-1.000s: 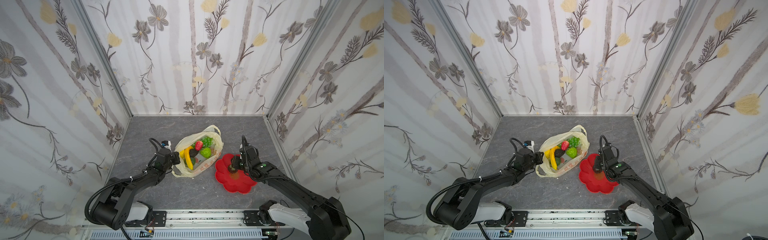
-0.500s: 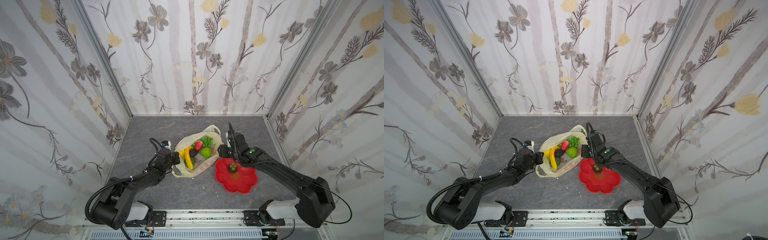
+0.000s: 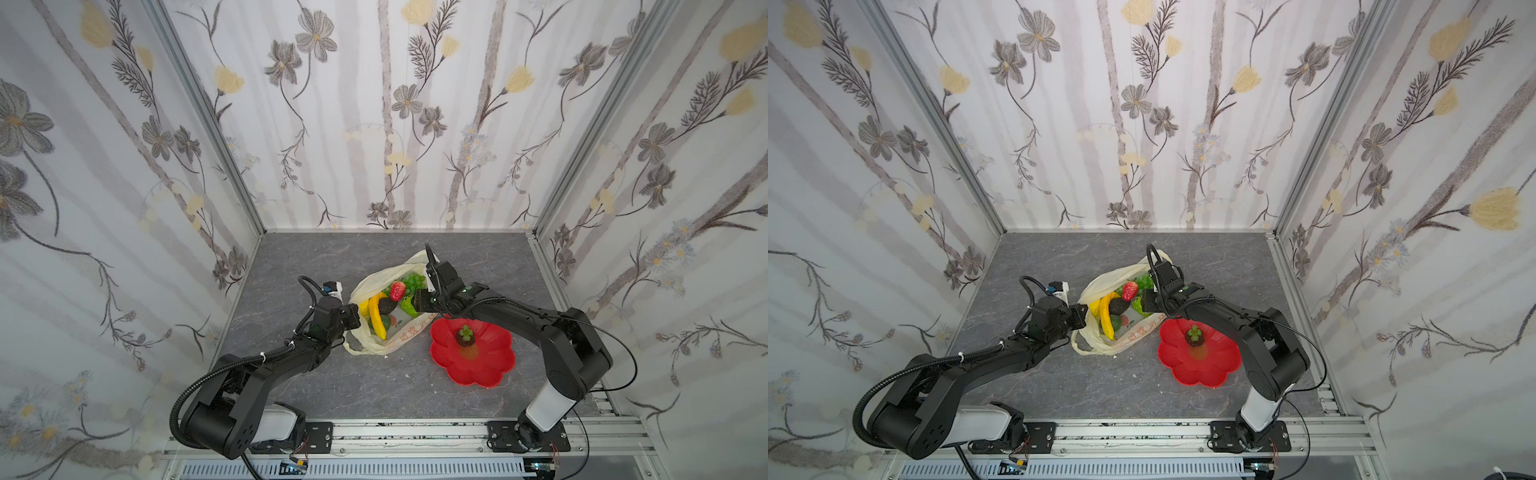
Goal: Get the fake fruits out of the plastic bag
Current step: 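Move the right gripper back into the bag toward the green custard apple, then grasp the green custard apple with the right gripper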
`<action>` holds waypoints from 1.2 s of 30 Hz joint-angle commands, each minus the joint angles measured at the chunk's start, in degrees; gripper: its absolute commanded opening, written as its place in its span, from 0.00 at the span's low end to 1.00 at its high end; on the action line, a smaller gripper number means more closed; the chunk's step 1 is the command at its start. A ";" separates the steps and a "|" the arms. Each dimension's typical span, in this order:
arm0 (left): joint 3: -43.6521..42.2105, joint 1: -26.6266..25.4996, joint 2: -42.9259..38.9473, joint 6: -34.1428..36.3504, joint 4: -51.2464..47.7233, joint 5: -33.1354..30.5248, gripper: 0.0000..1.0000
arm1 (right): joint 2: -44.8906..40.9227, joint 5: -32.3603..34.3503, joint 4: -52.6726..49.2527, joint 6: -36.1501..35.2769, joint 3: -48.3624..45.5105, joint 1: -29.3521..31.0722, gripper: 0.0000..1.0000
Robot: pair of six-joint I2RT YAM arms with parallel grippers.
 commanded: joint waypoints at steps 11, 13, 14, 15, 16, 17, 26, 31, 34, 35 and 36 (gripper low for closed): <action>0.36 -0.02 -0.17 -0.15 1.48 0.27 0.09 | 8.48 0.41 1.42 0.51 5.73 0.62 0.55; 0.39 -0.02 -0.19 -0.08 1.47 0.19 0.09 | 9.36 0.78 1.17 0.41 6.49 0.62 0.57; 0.36 -0.05 -0.17 -0.15 1.51 0.22 0.09 | 9.81 1.01 1.05 0.42 6.79 0.62 0.59; 0.41 -0.02 -0.16 -0.17 1.52 0.23 0.09 | 10.18 1.28 0.93 0.37 7.16 0.69 0.62; 0.39 -0.07 -0.17 -0.16 1.47 0.21 0.09 | 10.64 1.50 0.72 0.35 7.57 0.65 0.64; 0.37 -0.01 -0.12 -0.10 1.51 0.23 0.09 | 10.91 1.74 0.70 0.27 7.88 0.66 0.66; 0.30 -0.04 -0.26 -0.10 1.52 0.32 0.09 | 14.82 2.74 0.68 0.22 11.21 0.71 0.76; 0.28 -0.02 -0.28 -0.04 1.50 0.12 0.09 | 15.73 3.01 0.40 0.15 12.27 0.72 0.70; 0.36 0.04 -0.15 0.00 1.49 0.18 0.09 | 15.08 3.58 0.10 -0.27 12.19 0.84 0.62; 0.41 -0.07 -0.17 0.00 1.47 0.18 0.09 | 14.81 3.61 -0.04 -0.48 12.27 0.91 0.60; 0.39 -0.03 -0.13 -0.07 1.46 0.12 0.09 | 14.41 3.82 -0.25 -0.63 12.24 0.89 0.58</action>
